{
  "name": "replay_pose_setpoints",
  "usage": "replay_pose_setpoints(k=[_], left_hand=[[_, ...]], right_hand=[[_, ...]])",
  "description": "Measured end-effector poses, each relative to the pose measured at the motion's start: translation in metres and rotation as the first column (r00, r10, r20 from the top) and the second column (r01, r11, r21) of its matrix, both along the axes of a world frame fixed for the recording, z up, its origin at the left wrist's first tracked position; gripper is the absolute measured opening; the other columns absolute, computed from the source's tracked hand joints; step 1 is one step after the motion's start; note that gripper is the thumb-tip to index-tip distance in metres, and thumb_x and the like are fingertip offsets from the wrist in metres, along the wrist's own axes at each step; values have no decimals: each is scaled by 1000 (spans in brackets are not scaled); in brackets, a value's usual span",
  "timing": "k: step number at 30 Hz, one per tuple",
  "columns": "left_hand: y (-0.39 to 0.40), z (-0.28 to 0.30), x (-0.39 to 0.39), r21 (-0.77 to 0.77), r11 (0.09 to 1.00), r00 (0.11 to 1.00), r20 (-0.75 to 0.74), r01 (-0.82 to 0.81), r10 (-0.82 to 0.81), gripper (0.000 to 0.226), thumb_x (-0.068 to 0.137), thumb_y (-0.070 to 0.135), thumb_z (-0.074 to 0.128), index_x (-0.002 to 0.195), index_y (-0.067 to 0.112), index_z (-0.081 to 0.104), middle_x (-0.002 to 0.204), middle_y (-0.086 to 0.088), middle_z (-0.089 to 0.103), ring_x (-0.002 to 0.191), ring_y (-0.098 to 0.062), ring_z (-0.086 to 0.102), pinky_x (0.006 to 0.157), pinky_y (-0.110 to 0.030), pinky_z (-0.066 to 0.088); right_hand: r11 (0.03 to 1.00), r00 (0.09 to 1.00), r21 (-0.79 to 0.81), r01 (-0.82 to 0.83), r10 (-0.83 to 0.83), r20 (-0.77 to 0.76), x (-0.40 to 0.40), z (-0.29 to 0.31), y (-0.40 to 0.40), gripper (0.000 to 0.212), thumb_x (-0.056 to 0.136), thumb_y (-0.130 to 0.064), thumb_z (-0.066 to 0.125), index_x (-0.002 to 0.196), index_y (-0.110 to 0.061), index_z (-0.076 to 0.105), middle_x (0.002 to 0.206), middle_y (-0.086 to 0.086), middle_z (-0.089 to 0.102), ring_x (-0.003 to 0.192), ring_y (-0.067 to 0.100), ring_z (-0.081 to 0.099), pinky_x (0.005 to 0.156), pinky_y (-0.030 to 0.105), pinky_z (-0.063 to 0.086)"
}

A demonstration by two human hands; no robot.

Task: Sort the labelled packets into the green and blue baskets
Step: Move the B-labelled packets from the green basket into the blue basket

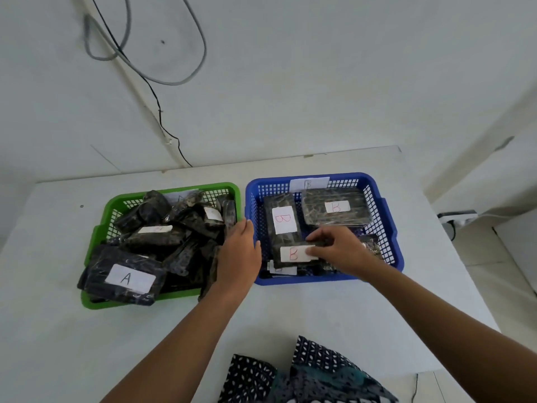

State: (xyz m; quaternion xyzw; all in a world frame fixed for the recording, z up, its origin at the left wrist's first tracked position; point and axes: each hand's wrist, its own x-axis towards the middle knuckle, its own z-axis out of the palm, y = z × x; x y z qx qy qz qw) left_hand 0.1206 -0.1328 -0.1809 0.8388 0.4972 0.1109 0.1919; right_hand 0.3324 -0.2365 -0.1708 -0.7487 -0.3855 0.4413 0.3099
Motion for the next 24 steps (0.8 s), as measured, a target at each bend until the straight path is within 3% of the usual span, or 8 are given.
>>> replay_pose_setpoints(k=[2,4,6,10,12,19,24], left_hand=[[-5,-9,-2,93,991,988,-132,98,-85,53,105,19,46,152,1,31,161,-15,30,150,-26,24,121,-30,18],[-8,-19,-7,152,971,953,-268,186,-141,55,107,17,38,155,-1,19,164,-17,18,153,-28,13,123,-33,6],[-6,-26,-14,180,950,915,-363,254,-176,57,107,15,33,156,-2,10,165,-19,9,154,-30,6,126,-38,7],[-4,-36,-20,202,916,862,-453,346,-226,57,107,14,26,154,-7,2,164,-24,5,154,-33,2,124,-40,11],[-4,-37,-20,195,912,849,-474,362,-235,57,107,14,26,154,-8,0,164,-25,4,154,-33,1,124,-40,10],[-4,-24,-20,256,906,887,-409,338,-215,54,101,14,53,146,-9,36,153,-25,39,145,-34,35,119,-42,33],[-4,-18,-21,238,909,891,-390,341,-232,52,100,15,56,143,-9,41,150,-24,43,143,-34,39,115,-43,38]], right_hand=[[999,997,-28,-39,41,69,-8,-10,0,21,84,-21,81,104,-20,73,99,-2,72,90,12,68,81,30,59],[996,990,-46,-73,78,119,-16,-20,-1,21,87,-24,78,107,-22,73,104,-3,72,87,7,64,72,17,51],[992,972,-54,-114,122,201,-22,-29,-4,27,91,-24,73,117,-22,71,112,-2,70,91,9,61,73,11,44],[965,899,-13,-263,250,361,-31,-37,-8,35,94,-19,67,129,-13,66,126,5,66,111,20,61,97,26,47],[953,872,-16,-303,284,399,-33,-38,-8,36,95,-19,63,131,-15,66,129,4,66,114,22,61,101,34,49],[919,787,-186,-349,395,475,-36,-36,7,39,98,-22,56,136,-24,62,134,3,60,121,25,55,98,40,50],[925,787,-237,-296,377,488,-41,-36,15,33,99,-26,55,131,-25,66,128,6,59,115,28,58,95,42,51]])
